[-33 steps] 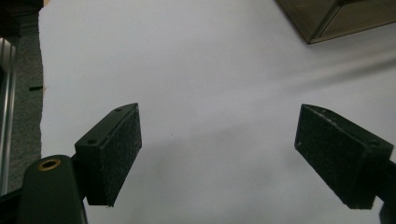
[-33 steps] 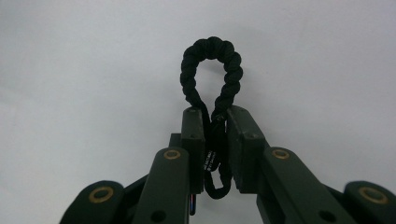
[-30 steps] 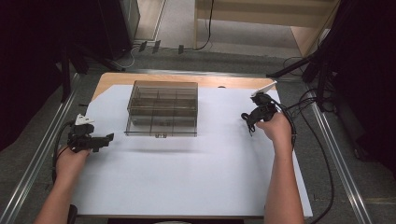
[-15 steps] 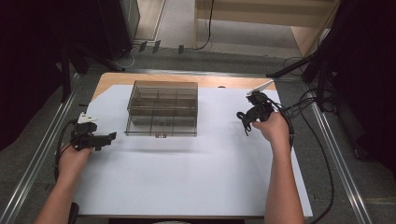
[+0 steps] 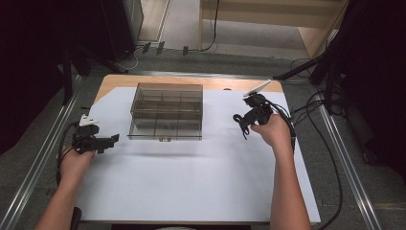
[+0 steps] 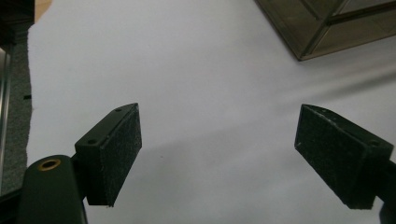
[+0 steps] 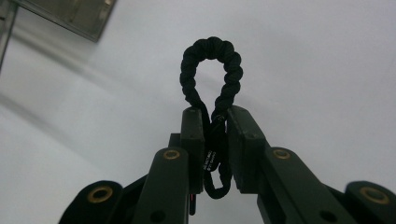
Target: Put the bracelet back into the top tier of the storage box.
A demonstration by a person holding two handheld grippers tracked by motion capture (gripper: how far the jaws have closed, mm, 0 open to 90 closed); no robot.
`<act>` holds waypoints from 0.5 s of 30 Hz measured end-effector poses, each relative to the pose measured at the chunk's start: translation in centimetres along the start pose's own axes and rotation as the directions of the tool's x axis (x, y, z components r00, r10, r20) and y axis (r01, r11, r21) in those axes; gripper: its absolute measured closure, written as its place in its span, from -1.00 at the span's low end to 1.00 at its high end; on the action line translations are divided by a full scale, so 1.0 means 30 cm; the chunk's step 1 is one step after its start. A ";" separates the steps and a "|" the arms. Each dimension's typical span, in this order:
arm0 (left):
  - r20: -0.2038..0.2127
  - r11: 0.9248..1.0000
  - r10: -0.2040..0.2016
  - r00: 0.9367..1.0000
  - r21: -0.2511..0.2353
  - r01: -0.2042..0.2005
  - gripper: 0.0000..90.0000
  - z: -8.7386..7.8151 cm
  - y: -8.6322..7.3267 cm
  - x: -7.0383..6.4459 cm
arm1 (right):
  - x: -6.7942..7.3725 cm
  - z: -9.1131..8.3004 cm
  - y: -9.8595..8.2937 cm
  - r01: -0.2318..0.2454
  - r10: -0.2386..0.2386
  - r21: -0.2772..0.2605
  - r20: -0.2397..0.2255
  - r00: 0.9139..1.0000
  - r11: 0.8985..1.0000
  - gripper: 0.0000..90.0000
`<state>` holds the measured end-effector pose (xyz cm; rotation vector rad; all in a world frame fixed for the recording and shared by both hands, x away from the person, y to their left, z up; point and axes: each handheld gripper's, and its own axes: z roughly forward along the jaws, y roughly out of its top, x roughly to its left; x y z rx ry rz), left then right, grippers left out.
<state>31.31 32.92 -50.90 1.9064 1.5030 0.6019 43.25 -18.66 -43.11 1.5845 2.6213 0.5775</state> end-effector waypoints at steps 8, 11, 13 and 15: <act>-0.036 0.999 -0.023 0.999 -0.034 0.022 -0.65 -0.011 0.005 0.007 | 0.052 -0.024 0.009 0.034 -0.034 -0.021 -0.024 0.999 0.999 0.75; -0.059 0.998 -0.038 0.998 -0.056 0.035 -0.65 -0.016 0.008 0.010 | 0.068 -0.031 0.012 0.041 -0.042 -0.034 -0.026 0.999 0.999 0.75; -0.069 0.996 -0.048 0.996 -0.073 0.043 -0.66 -0.021 0.009 0.012 | 0.075 -0.038 0.014 0.046 -0.047 -0.049 -0.034 0.998 0.998 0.75; -0.072 0.996 -0.050 0.996 -0.077 0.044 -0.66 -0.024 0.009 0.015 | 0.083 -0.043 0.015 0.055 -0.058 -0.053 -0.040 0.998 0.997 0.75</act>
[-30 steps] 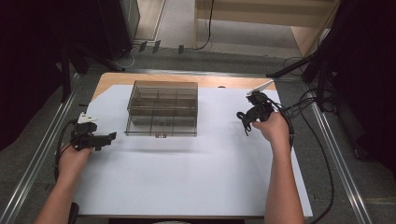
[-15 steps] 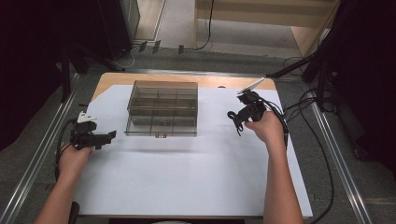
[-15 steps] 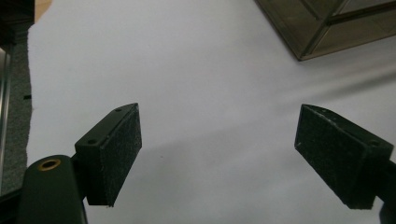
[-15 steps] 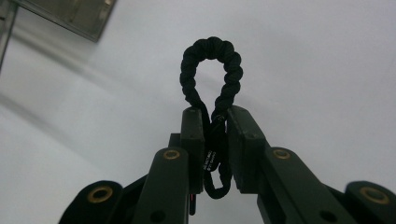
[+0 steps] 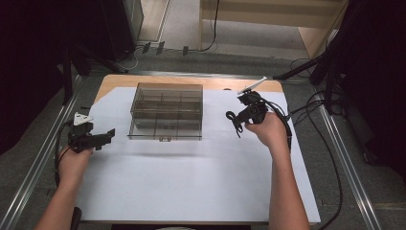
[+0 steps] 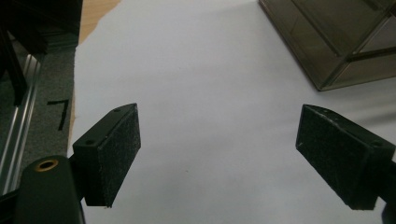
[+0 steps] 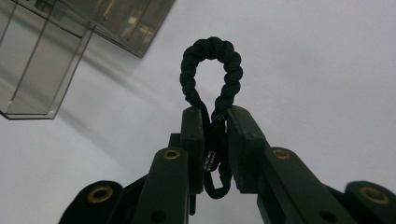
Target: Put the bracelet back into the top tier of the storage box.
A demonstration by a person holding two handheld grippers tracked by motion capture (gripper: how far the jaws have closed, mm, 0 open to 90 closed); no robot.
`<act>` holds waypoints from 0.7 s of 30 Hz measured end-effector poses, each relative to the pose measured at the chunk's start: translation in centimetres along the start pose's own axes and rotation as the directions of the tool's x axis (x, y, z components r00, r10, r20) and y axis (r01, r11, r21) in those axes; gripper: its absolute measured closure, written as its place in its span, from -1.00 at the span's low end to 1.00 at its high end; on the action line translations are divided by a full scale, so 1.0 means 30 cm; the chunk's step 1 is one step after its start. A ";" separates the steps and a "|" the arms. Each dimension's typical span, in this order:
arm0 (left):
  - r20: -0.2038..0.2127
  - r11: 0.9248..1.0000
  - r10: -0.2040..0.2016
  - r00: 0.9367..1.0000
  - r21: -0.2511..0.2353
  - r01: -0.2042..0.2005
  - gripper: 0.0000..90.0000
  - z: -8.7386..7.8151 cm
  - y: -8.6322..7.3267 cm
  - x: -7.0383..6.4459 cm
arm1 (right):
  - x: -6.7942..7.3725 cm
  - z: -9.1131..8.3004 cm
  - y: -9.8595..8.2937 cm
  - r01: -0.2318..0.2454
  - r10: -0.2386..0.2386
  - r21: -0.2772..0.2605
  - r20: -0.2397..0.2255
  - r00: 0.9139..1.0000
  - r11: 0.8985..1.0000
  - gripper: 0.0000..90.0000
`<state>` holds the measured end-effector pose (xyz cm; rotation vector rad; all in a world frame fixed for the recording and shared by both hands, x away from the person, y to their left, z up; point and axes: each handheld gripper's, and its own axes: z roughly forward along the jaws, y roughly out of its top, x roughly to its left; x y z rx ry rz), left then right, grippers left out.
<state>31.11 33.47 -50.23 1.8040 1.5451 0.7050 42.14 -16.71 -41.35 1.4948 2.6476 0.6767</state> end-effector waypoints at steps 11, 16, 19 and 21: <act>0.004 1.000 0.012 1.000 0.008 -0.012 -0.66 0.003 -0.003 -0.002 | 0.064 -0.020 0.009 0.037 -0.037 -0.006 -0.038 0.999 0.999 0.75; 0.004 1.000 0.016 1.000 0.010 -0.016 -0.66 0.002 -0.003 -0.002 | 0.095 -0.024 0.014 0.058 -0.059 -0.012 -0.058 0.997 0.998 0.75; 0.003 1.000 0.017 1.000 0.012 -0.017 -0.66 -0.001 -0.004 -0.001 | 0.116 -0.026 0.021 0.073 -0.074 -0.017 -0.059 0.996 0.997 0.75; 0.002 1.000 0.018 1.000 0.014 -0.018 -0.66 -0.004 -0.006 0.001 | 0.128 -0.027 0.024 0.084 -0.085 -0.020 -0.066 0.994 0.996 0.75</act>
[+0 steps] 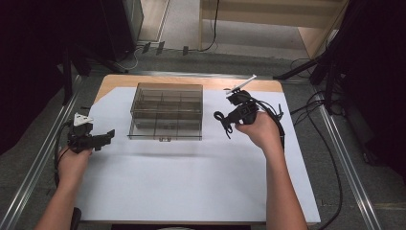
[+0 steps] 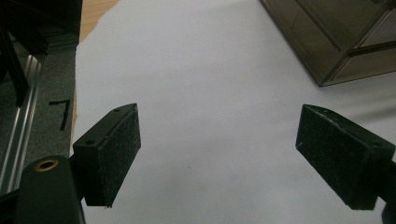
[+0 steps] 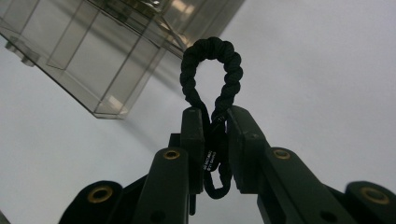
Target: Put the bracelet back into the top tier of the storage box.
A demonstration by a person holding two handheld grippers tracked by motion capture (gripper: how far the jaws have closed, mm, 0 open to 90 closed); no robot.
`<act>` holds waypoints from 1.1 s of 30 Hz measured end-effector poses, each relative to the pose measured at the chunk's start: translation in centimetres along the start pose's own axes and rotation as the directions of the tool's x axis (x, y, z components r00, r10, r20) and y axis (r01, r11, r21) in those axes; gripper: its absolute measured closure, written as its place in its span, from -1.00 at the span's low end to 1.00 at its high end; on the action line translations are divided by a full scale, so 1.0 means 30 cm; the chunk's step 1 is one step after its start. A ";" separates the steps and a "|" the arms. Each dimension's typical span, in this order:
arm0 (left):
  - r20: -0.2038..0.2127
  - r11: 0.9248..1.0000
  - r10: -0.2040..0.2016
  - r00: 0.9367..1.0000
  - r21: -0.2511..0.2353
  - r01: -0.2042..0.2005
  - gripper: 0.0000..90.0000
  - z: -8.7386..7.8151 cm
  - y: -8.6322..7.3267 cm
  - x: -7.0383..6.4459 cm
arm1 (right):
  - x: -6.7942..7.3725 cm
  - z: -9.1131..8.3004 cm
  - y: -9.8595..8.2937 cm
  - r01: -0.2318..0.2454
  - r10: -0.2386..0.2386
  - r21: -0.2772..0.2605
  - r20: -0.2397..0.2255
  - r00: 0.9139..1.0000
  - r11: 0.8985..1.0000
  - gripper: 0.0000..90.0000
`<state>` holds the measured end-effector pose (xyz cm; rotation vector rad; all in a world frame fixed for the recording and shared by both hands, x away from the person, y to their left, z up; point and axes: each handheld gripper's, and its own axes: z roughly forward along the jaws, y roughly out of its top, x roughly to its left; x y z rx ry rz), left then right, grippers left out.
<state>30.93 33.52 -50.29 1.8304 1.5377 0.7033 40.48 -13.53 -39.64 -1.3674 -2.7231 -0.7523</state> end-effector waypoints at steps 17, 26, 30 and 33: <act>0.003 1.000 -0.002 1.000 0.008 0.002 -0.66 0.002 -0.003 0.004 | 0.083 0.011 0.040 0.070 -0.070 0.017 -0.035 0.997 0.997 0.74; 0.011 1.000 -0.002 1.000 0.012 0.002 -0.66 0.012 0.006 -0.001 | 0.156 0.005 0.079 0.130 -0.130 0.037 -0.024 0.991 0.991 0.74; 0.010 1.000 -0.005 1.000 0.012 0.005 -0.66 0.009 0.006 0.002 | 0.187 0.018 0.103 0.154 -0.152 0.037 -0.031 0.988 0.987 0.74; 0.009 1.000 -0.009 1.000 0.009 0.009 -0.66 0.008 0.005 0.005 | 0.203 0.030 0.120 0.166 -0.165 0.034 -0.041 0.986 0.986 0.74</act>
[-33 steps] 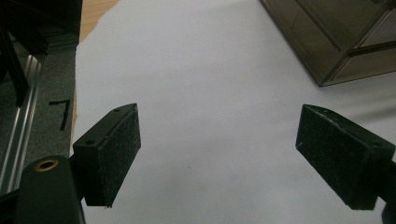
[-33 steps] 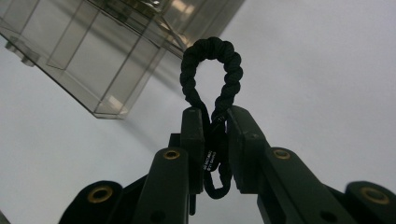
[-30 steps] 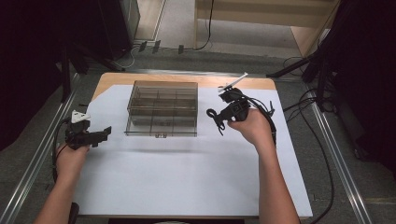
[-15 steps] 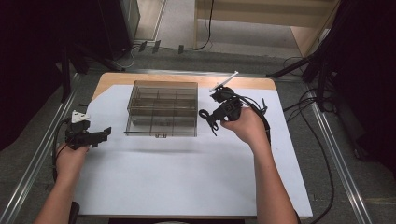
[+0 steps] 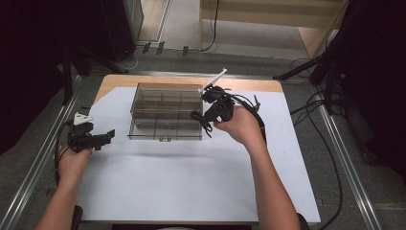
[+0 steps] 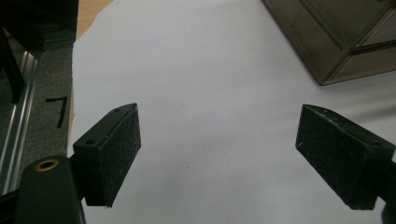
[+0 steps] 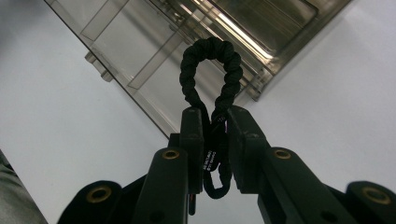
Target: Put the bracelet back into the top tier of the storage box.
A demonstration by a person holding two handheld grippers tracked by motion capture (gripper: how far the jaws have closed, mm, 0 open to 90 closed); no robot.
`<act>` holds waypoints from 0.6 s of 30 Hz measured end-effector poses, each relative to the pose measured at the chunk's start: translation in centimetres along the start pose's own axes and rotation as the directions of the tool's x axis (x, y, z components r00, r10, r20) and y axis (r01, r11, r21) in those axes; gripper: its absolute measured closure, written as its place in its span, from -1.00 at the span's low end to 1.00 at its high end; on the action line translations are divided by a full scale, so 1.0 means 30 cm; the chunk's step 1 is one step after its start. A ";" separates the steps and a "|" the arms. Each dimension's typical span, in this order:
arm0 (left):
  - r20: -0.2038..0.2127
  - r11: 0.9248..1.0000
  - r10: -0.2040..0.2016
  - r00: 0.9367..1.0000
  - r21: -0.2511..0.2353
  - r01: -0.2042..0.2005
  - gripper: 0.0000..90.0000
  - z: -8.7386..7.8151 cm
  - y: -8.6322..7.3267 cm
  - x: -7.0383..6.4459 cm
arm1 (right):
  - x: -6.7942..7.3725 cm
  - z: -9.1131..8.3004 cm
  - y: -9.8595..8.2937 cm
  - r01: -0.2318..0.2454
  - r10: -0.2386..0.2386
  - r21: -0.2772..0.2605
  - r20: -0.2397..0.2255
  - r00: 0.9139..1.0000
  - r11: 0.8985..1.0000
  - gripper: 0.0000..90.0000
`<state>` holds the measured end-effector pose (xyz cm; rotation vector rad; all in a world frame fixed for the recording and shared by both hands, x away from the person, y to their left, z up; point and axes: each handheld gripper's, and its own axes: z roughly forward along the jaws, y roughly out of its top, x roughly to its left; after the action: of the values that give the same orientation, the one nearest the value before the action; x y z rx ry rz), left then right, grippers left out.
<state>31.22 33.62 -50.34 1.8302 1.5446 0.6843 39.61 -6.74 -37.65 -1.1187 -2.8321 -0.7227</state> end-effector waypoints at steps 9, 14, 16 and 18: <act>0.005 1.000 0.001 1.000 0.000 -0.001 -0.66 -0.013 -0.008 0.001 | 0.022 0.037 0.035 0.028 -0.028 -0.001 -0.021 0.999 1.000 0.74; -0.007 1.000 0.001 1.000 0.011 -0.001 -0.66 -0.020 -0.018 0.007 | 0.032 0.051 0.052 0.043 -0.043 -0.006 -0.029 0.999 0.999 0.73; -0.007 1.000 -0.003 1.000 0.008 0.003 -0.66 -0.025 -0.023 0.009 | 0.034 0.056 0.058 0.048 -0.049 -0.011 -0.030 0.998 0.999 0.74; -0.011 1.000 -0.005 1.000 0.006 0.005 -0.66 -0.030 -0.029 0.013 | 0.036 0.063 0.065 0.052 -0.053 -0.015 -0.028 0.998 0.999 0.73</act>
<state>30.06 34.21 -50.40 1.8297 1.5598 0.6891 40.38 -4.01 -38.33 -1.0307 -2.8470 -0.7564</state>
